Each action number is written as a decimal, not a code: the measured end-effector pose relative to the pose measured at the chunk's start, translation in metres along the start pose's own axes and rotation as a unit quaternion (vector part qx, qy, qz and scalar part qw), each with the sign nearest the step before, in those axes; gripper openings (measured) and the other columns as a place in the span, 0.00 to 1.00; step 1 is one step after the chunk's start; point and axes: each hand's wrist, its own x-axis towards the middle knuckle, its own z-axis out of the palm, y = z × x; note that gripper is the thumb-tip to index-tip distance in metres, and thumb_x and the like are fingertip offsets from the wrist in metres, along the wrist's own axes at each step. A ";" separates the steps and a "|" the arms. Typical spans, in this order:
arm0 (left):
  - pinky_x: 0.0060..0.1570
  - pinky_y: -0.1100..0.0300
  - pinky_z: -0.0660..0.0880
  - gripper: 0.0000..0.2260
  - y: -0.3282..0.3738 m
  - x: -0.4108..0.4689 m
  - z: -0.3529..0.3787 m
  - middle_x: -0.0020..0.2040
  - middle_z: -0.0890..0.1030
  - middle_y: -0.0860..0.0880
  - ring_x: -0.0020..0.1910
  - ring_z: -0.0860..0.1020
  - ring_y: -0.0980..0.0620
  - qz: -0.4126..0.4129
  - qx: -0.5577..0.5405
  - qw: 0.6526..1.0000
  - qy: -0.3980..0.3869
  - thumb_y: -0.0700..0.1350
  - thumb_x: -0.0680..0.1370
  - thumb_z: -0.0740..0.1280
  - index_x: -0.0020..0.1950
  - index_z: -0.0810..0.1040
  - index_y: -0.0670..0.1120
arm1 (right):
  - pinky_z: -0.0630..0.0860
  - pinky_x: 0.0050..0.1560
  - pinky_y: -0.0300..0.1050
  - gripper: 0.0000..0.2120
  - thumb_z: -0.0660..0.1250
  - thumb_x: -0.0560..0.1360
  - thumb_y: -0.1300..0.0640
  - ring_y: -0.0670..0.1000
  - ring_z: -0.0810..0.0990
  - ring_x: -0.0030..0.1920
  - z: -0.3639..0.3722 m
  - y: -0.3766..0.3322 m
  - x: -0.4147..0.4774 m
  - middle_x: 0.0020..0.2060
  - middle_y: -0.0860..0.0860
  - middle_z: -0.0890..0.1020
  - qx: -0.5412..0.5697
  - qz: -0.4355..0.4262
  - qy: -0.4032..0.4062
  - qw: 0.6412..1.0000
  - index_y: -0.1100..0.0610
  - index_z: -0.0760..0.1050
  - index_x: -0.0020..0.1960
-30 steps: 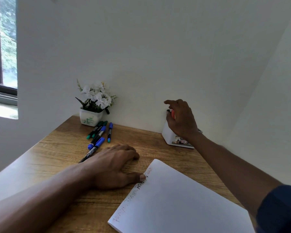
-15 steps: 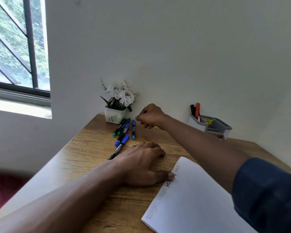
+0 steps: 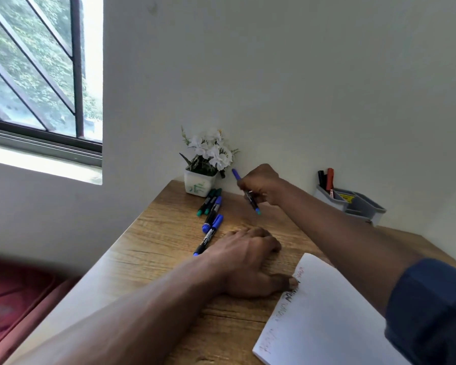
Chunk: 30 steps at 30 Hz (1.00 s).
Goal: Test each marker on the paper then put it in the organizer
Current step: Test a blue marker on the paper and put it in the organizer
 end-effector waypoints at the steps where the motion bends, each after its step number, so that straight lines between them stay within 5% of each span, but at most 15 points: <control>1: 0.71 0.50 0.65 0.35 0.000 0.000 -0.001 0.77 0.66 0.52 0.75 0.65 0.50 0.001 -0.002 1.000 -0.001 0.71 0.75 0.63 0.76 0.67 0.55 | 0.85 0.46 0.59 0.07 0.73 0.68 0.66 0.57 0.82 0.33 -0.011 0.001 -0.006 0.37 0.62 0.82 0.018 -0.018 0.007 1.000 0.65 0.81 0.47; 7: 0.73 0.48 0.65 0.35 0.002 -0.002 -0.001 0.78 0.65 0.52 0.75 0.65 0.50 0.005 -0.009 1.000 -0.004 0.71 0.75 0.63 0.77 0.65 0.55 | 0.78 0.37 0.42 0.09 0.70 0.78 0.60 0.49 0.85 0.37 -0.078 0.030 -0.082 0.42 0.52 0.87 -0.033 -0.156 0.036 0.987 0.52 0.80 0.57; 10: 0.73 0.49 0.66 0.39 -0.001 -0.003 0.001 0.77 0.68 0.52 0.75 0.67 0.51 -0.002 -0.063 0.998 0.017 0.69 0.75 0.65 0.81 0.54 0.56 | 0.79 0.37 0.43 0.08 0.69 0.80 0.56 0.47 0.84 0.36 -0.099 0.057 -0.131 0.38 0.49 0.86 -0.099 -0.214 0.051 0.971 0.49 0.80 0.59; 14: 0.68 0.50 0.72 0.41 -0.003 -0.005 0.003 0.74 0.72 0.53 0.70 0.73 0.53 -0.007 -0.142 0.985 0.095 0.69 0.75 0.64 0.80 0.45 0.61 | 0.71 0.33 0.35 0.04 0.69 0.80 0.55 0.43 0.78 0.31 -0.107 0.088 -0.171 0.32 0.46 0.82 -0.143 -0.270 0.063 0.950 0.46 0.81 0.51; 17: 0.63 0.54 0.75 0.37 0.004 -0.007 0.002 0.70 0.75 0.56 0.66 0.75 0.60 0.029 -0.123 0.974 0.189 0.64 0.78 0.66 0.80 0.50 0.60 | 0.66 0.38 0.29 0.07 0.67 0.78 0.55 0.38 0.75 0.35 -0.099 0.105 -0.182 0.37 0.41 0.79 -0.187 -0.345 0.087 0.916 0.52 0.82 0.54; 22: 0.52 0.57 0.79 0.21 0.016 -0.006 0.000 0.56 0.82 0.59 0.53 0.80 0.65 0.107 -0.085 0.950 0.281 0.53 0.79 0.70 0.72 0.73 0.56 | 0.79 0.43 0.47 0.17 0.60 0.81 0.51 0.51 0.82 0.45 -0.092 0.114 -0.188 0.51 0.52 0.86 -0.231 -0.421 0.125 0.868 0.57 0.80 0.63; 30: 0.45 0.61 0.80 0.11 0.020 -0.007 -0.001 0.51 0.85 0.60 0.46 0.83 0.62 0.126 -0.088 0.946 0.286 0.49 0.79 0.72 0.61 0.84 0.51 | 0.77 0.35 0.50 0.18 0.59 0.79 0.49 0.52 0.80 0.39 -0.093 0.123 -0.191 0.44 0.50 0.84 -0.239 -0.430 0.100 0.865 0.53 0.80 0.63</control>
